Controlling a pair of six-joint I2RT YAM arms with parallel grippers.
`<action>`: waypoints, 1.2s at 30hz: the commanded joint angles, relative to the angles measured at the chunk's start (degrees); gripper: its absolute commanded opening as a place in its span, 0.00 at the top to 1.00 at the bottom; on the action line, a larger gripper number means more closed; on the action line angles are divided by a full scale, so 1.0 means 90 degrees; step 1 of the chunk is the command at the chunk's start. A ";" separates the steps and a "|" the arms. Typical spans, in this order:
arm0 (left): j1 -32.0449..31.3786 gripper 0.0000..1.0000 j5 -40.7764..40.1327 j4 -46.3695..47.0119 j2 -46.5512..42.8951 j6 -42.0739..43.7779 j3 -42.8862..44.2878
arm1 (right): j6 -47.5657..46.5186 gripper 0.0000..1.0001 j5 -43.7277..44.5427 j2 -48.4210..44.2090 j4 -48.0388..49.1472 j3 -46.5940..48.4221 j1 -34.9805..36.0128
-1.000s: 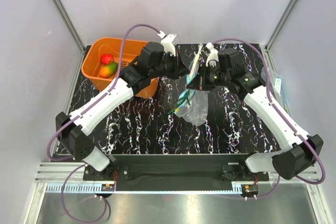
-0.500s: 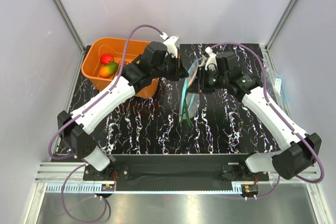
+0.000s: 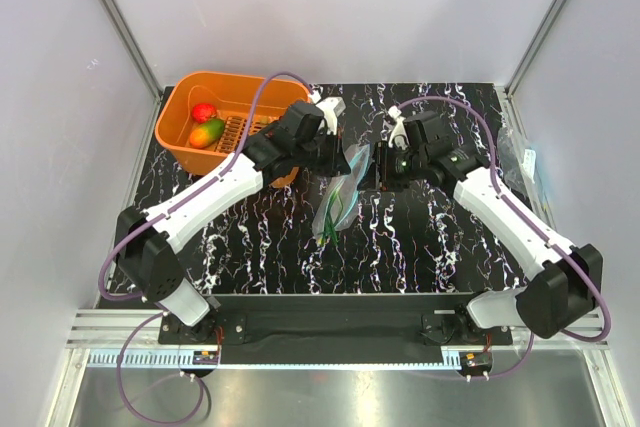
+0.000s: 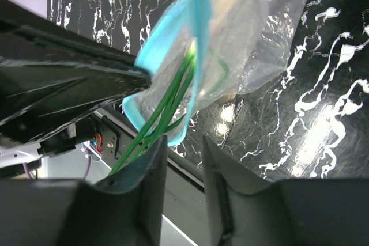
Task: Place the food in the zip-top bag and seal the zipper
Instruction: Adjust the zipper food storage bag at the center of the board.
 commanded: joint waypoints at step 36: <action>0.0867 1.00 0.0165 -0.2391 0.0762 -0.0238 0.2896 | -0.0608 1.00 0.2953 0.2203 -0.4350 0.4770 0.0266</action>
